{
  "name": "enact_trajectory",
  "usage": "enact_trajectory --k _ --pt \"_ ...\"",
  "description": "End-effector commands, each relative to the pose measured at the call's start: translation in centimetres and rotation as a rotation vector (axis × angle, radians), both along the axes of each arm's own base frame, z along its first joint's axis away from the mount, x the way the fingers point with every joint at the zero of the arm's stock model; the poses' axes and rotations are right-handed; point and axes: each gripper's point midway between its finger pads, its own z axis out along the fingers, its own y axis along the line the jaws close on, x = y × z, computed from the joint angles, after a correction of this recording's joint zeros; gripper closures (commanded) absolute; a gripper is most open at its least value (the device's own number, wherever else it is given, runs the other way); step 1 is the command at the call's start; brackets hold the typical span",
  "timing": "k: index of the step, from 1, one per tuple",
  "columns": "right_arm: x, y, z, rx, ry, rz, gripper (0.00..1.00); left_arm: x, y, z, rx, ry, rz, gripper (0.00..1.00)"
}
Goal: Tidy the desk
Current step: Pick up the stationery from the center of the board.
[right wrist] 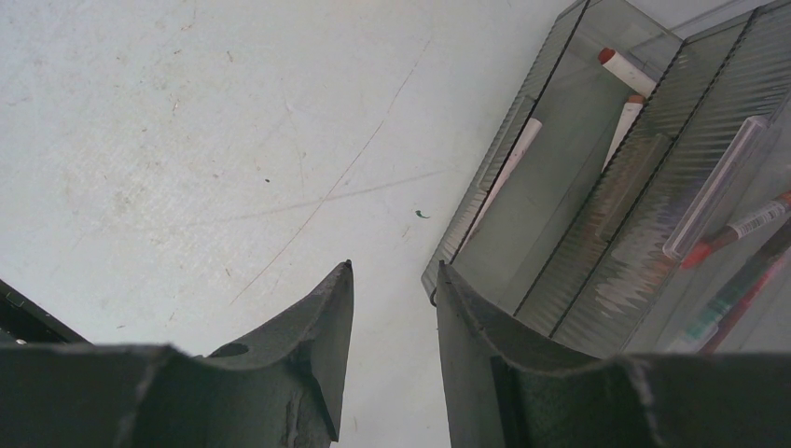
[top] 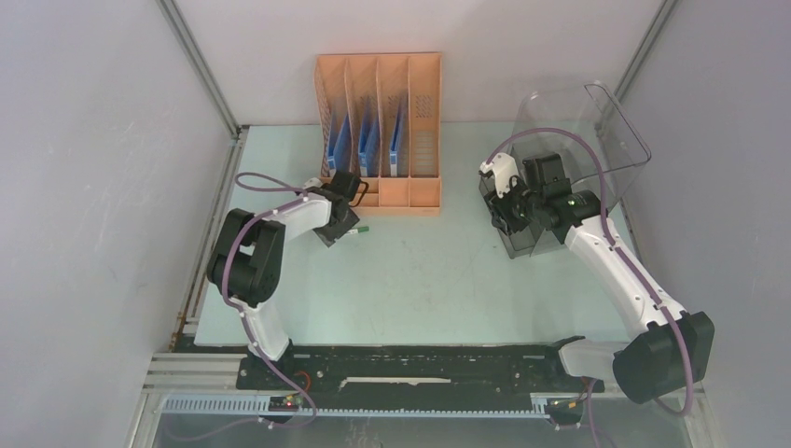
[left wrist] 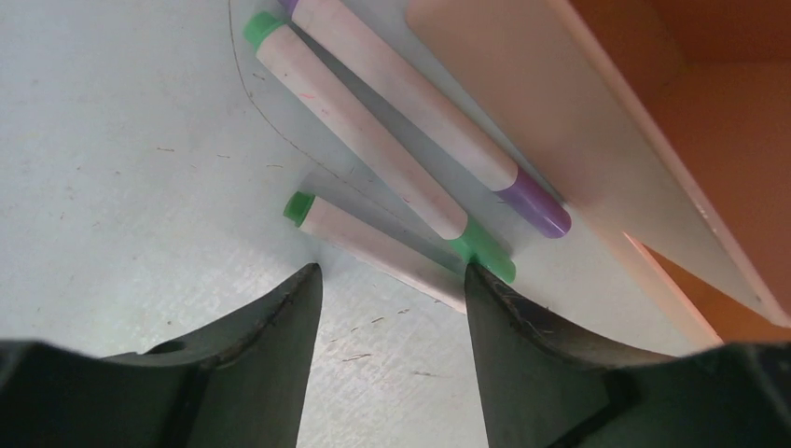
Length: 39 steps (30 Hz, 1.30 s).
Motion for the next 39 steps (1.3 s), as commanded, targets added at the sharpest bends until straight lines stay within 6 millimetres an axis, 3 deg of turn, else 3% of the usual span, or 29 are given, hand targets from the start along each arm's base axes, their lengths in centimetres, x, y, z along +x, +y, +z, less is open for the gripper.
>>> enact_trajectory --k 1,8,20,24,30,32,33,35,39 --pt "-0.4 0.4 1.0 0.014 -0.033 0.026 0.55 -0.4 0.1 -0.1 0.013 0.024 0.005 0.4" --pt "-0.4 0.3 1.2 0.017 -0.038 0.026 0.55 -1.3 0.1 0.0 -0.003 0.017 -0.008 0.54" --pt "-1.0 0.8 1.9 0.047 -0.05 0.05 0.54 -5.0 -0.5 0.5 -0.047 -0.013 -0.139 0.93" --pt "-2.0 1.7 3.3 0.098 -0.079 0.106 0.54 -6.1 -0.4 1.4 -0.043 -0.037 -0.172 0.96" --pt "-4.2 3.9 7.3 0.2 -0.196 0.234 0.54 -7.5 0.1 2.8 -0.004 -0.11 -0.247 1.0" --pt "-5.0 4.7 8.9 0.23 -0.253 0.283 0.44 -7.9 0.1 3.5 -0.004 -0.149 -0.268 1.0" --pt "-5.6 5.2 9.6 0.25 -0.271 0.327 0.35 -8.0 -0.1 3.9 -0.011 -0.173 -0.281 1.0" --pt "-6.9 6.4 10.3 0.312 -0.262 0.396 0.04 -8.1 -0.5 4.7 -0.03 -0.228 -0.305 1.0" --pt "-10.3 9.5 9.4 0.493 -0.051 0.564 0.0 -8.1 -2.9 7.2 -0.147 -0.402 -0.41 1.0"
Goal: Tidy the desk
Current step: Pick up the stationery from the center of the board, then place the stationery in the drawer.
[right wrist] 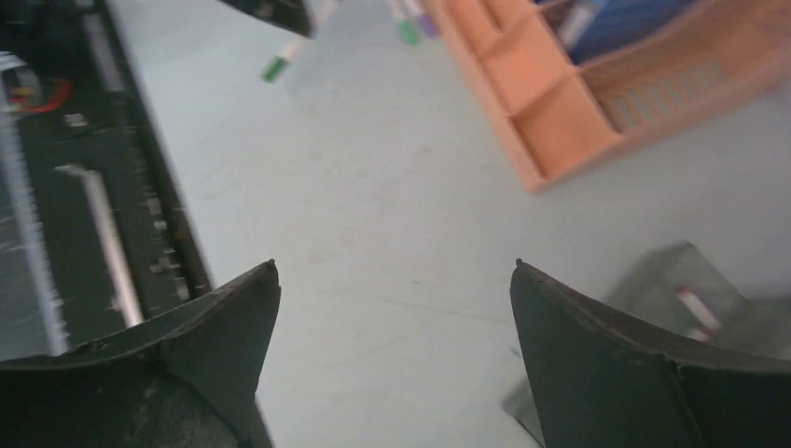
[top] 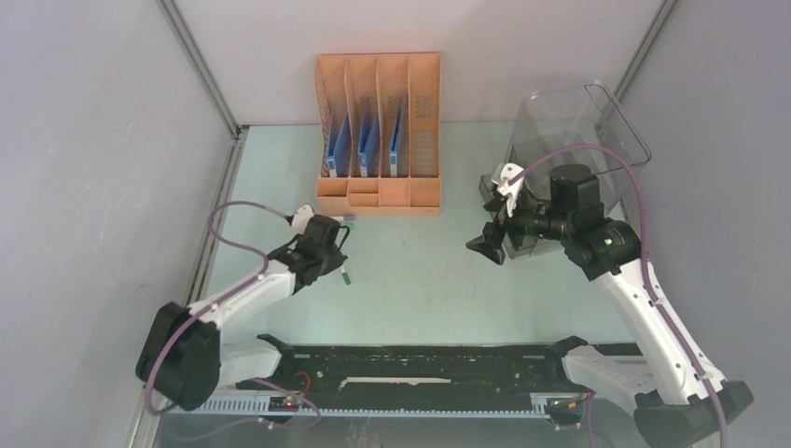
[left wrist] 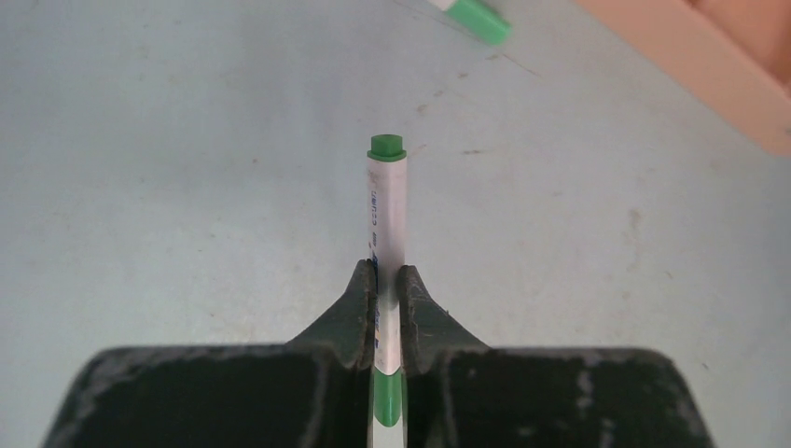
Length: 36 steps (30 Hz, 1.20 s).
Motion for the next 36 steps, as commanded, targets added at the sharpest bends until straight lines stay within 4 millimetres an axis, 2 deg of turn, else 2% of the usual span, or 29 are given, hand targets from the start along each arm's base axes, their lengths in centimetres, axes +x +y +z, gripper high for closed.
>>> enact_trajectory --k 1,3,8,12,19,25,36 --pt "-4.0 4.2 -0.3 0.161 0.215 0.295 0.0 1.0 -2.9 4.0 -0.145 -0.24 -0.148 1.0" --pt "-5.4 5.0 -1.3 0.169 0.283 0.389 0.01 0.9 -4.5 6.0 -0.235 -0.357 -0.234 1.0" --pt "-6.0 6.2 -3.6 0.225 0.312 0.407 0.02 0.0 -7.3 11.2 -0.413 -0.618 -0.385 1.0" --pt "-5.3 6.9 -3.9 0.255 0.308 0.343 0.02 -0.7 -8.9 15.2 -0.494 -0.769 -0.441 1.0" --pt "-3.8 7.8 -4.7 0.304 0.346 0.249 0.02 -2.3 -12.8 20.0 -0.582 -0.898 -0.555 1.0" --pt "-4.2 7.9 -4.5 0.337 0.311 0.271 0.03 -2.9 -15.4 22.4 -0.617 -0.955 -0.599 1.0" --pt "-4.4 8.0 -4.0 0.359 0.317 0.275 0.04 -4.0 -20.1 23.9 -0.641 -0.973 -0.683 1.0"
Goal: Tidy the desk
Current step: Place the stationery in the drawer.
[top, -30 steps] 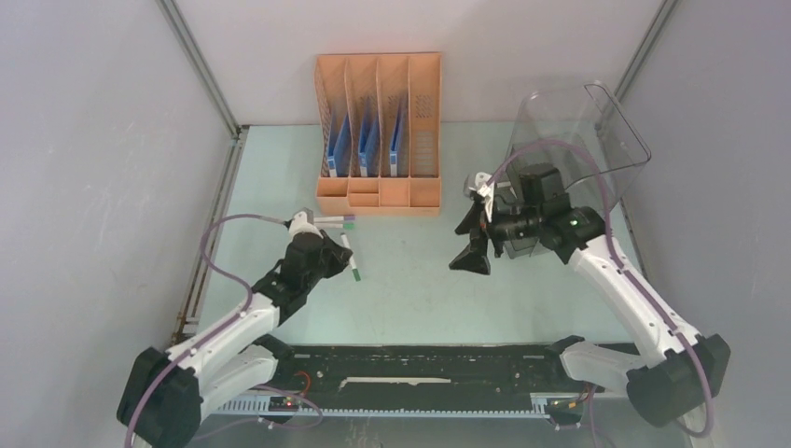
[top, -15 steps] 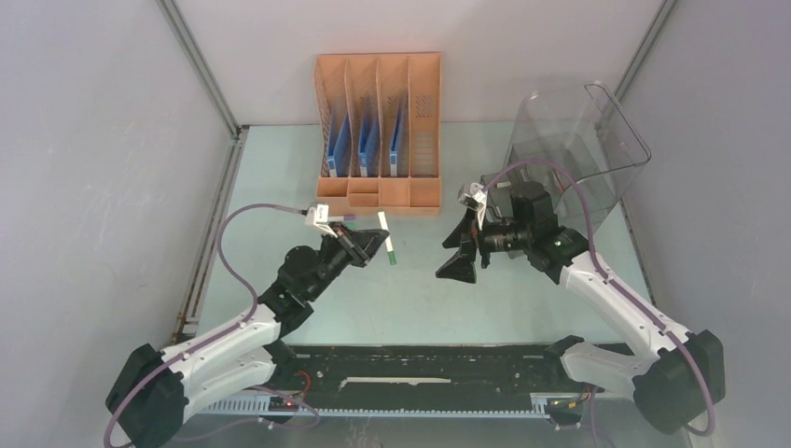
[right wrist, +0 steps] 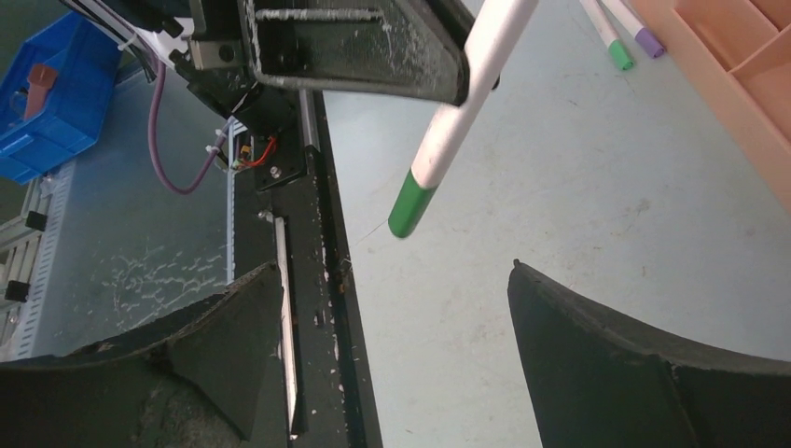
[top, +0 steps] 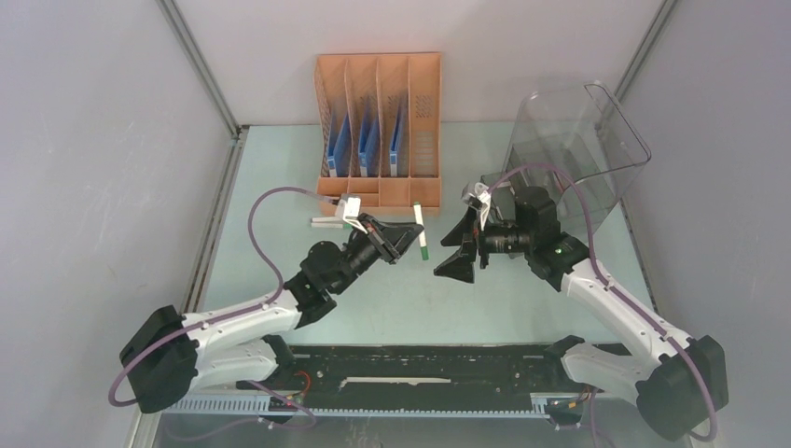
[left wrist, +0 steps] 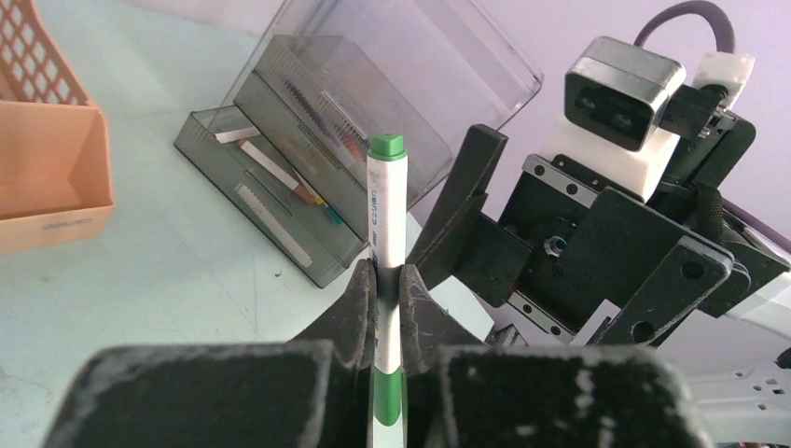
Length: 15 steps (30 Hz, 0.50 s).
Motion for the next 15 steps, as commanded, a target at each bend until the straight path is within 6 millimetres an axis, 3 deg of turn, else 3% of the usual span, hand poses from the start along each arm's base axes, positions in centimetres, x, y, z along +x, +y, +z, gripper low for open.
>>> enact_trajectory --k 1,9,15 --pt "-0.1 0.3 1.7 0.045 -0.031 0.003 0.04 0.0 -1.1 3.4 -0.054 -0.09 0.006 1.0" --pt "1.0 0.0 1.8 0.049 0.01 -0.068 0.08 -0.4 -2.9 3.4 -0.064 -0.098 -0.029 1.0" --pt "0.9 0.1 1.8 0.057 0.035 -0.06 0.16 -0.7 -3.9 3.5 -0.068 -0.102 -0.054 1.0"
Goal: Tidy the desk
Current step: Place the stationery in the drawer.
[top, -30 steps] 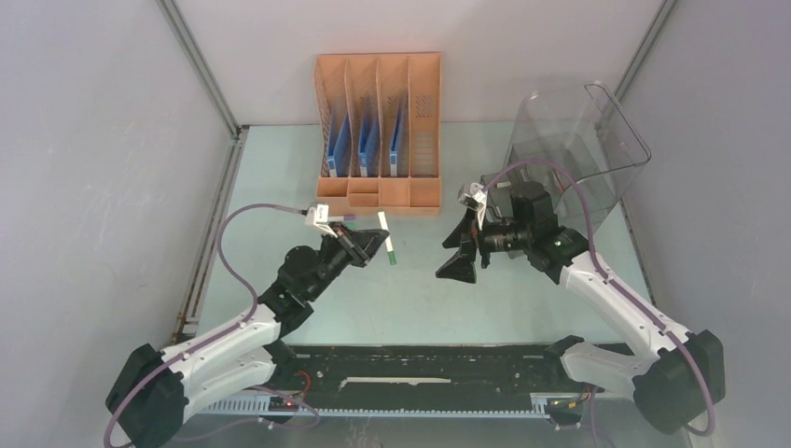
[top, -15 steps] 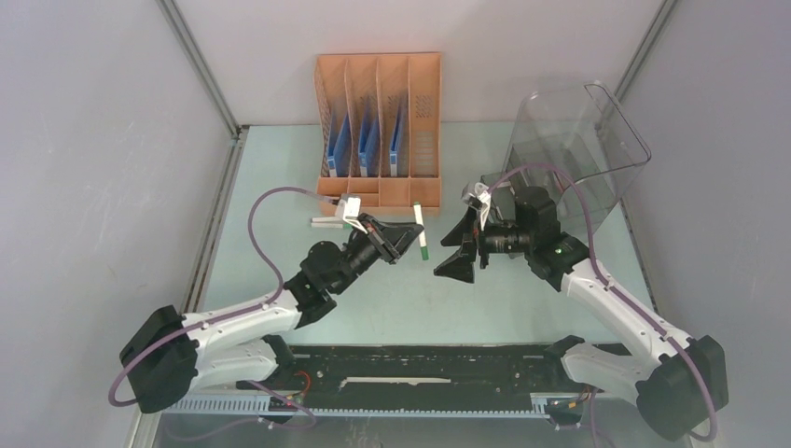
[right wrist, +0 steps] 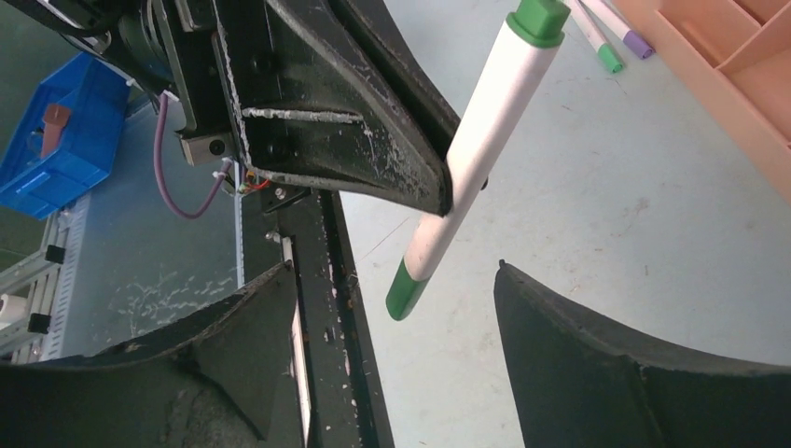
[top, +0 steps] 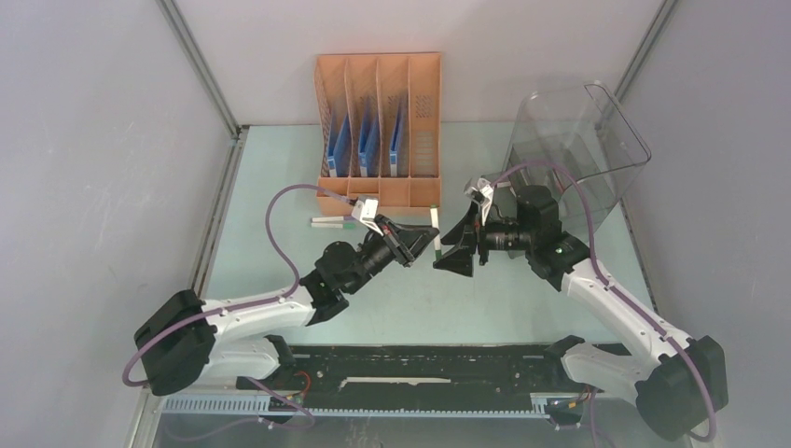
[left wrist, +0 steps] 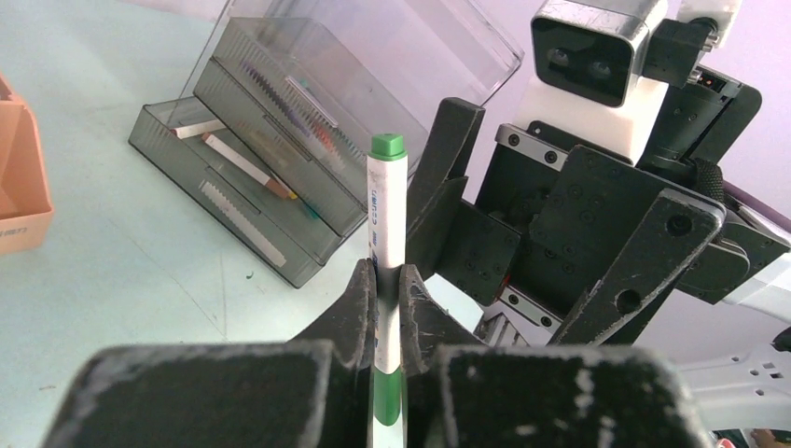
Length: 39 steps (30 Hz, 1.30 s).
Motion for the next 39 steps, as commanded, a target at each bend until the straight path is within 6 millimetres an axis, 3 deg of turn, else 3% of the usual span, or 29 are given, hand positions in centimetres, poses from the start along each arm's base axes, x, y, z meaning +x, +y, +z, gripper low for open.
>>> enact_trajectory --k 1,8,13,17,26,31,35,39 --pt "0.3 0.1 1.1 0.032 -0.009 -0.012 0.18 -0.1 -0.6 3.7 -0.074 -0.077 -0.003 1.0" --pt "0.5 0.0 1.1 0.035 -0.002 -0.024 0.4 -0.3 -1.1 3.7 -0.076 -0.079 -0.018 1.0" --pt "0.6 0.0 1.2 0.037 -0.001 -0.024 0.68 -0.4 -1.4 3.7 -0.08 -0.078 -0.026 0.99" --pt "0.6 -0.1 1.3 0.039 -0.007 -0.027 0.99 -0.4 -1.4 3.6 -0.08 -0.072 -0.025 0.87" --pt "0.6 -0.7 1.2 0.001 -0.089 -0.014 1.0 -0.1 0.7 2.7 0.03 -0.117 0.049 0.33" --pt "0.3 -1.7 0.3 -0.101 -0.208 0.037 1.0 0.5 3.8 1.5 0.161 -0.172 0.168 0.19" --pt "2.3 -2.8 -0.9 -0.221 -0.283 -0.048 1.0 1.3 7.6 0.0 0.249 -0.19 0.316 0.01" --pt "4.8 -4.3 -1.8 -0.333 -0.339 -0.158 1.0 1.8 11.0 -1.5 0.327 -0.22 0.439 0.0"
